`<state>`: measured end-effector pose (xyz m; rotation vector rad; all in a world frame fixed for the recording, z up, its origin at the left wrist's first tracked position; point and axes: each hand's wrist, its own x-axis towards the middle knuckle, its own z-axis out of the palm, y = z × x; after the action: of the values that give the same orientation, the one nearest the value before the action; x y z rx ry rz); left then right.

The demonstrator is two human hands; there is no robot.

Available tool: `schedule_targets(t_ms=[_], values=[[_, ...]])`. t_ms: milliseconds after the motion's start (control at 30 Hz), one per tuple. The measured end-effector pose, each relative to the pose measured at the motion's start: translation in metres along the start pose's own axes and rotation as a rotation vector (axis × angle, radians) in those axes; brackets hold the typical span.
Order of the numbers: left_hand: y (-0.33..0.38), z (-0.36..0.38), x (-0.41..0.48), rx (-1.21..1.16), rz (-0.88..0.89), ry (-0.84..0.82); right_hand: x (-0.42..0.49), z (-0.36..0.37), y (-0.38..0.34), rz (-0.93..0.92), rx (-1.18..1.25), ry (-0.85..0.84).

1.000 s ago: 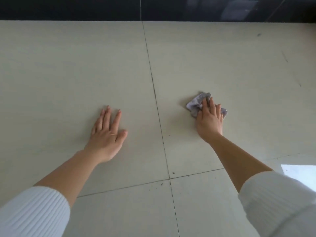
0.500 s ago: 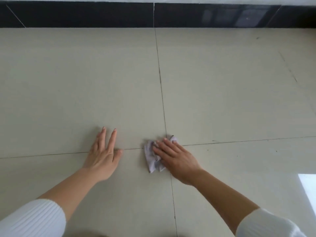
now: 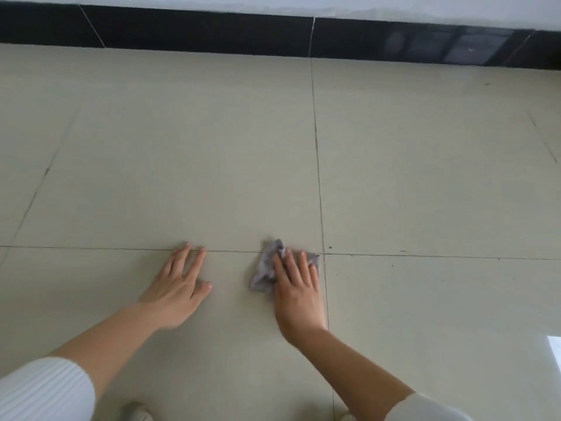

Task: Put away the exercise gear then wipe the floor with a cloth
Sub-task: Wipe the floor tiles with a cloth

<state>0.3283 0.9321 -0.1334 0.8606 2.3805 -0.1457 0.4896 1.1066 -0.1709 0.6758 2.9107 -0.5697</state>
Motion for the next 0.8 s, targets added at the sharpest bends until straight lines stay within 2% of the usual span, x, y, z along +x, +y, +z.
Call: schedule_targets(t_ms=[100, 167, 233, 267, 333, 400, 500, 533, 633, 700, 733, 800], values=[[-0.021, -0.005, 0.002, 0.012, 0.032, 0.034, -0.009, 0.019, -0.056, -0.45, -0.166, -0.17], [-0.033, -0.002, -0.004, -0.007, -0.036, 0.046, -0.004, 0.021, -0.061, -0.652, -0.205, -0.259], [-0.04, 0.005, -0.011, 0.001, -0.076, 0.026, 0.007, 0.016, -0.046, -0.758, -0.276, -0.24], [-0.044, 0.009, -0.012, -0.002, -0.085, 0.017, 0.016, 0.013, -0.032, -0.739, -0.313, -0.197], [-0.052, 0.012, -0.01, -0.047, -0.117, 0.048, 0.041, 0.003, 0.005, -0.558, -0.281, -0.147], [-0.061, 0.009, -0.002, -0.081, -0.161, 0.114, 0.063, -0.017, 0.047, -0.298, -0.247, -0.042], [-0.071, 0.004, 0.007, -0.104, -0.204, 0.19, 0.073, -0.053, 0.097, 0.236, -0.079, 0.022], [-0.075, 0.004, 0.01, -0.105, -0.213, 0.204, 0.073, -0.061, 0.105, 0.382, -0.039, 0.054], [-0.086, 0.009, 0.014, -0.119, -0.215, 0.197, 0.092, -0.064, 0.091, 0.66, 0.014, 0.078], [-0.091, 0.014, 0.016, -0.13, -0.195, 0.217, 0.108, -0.051, 0.057, 0.721, 0.046, 0.097], [-0.092, 0.016, 0.016, -0.131, -0.18, 0.233, 0.115, -0.043, 0.036, 0.676, 0.048, 0.114], [-0.097, 0.019, 0.017, -0.147, -0.152, 0.263, 0.121, -0.022, -0.012, 0.454, 0.029, 0.097]])
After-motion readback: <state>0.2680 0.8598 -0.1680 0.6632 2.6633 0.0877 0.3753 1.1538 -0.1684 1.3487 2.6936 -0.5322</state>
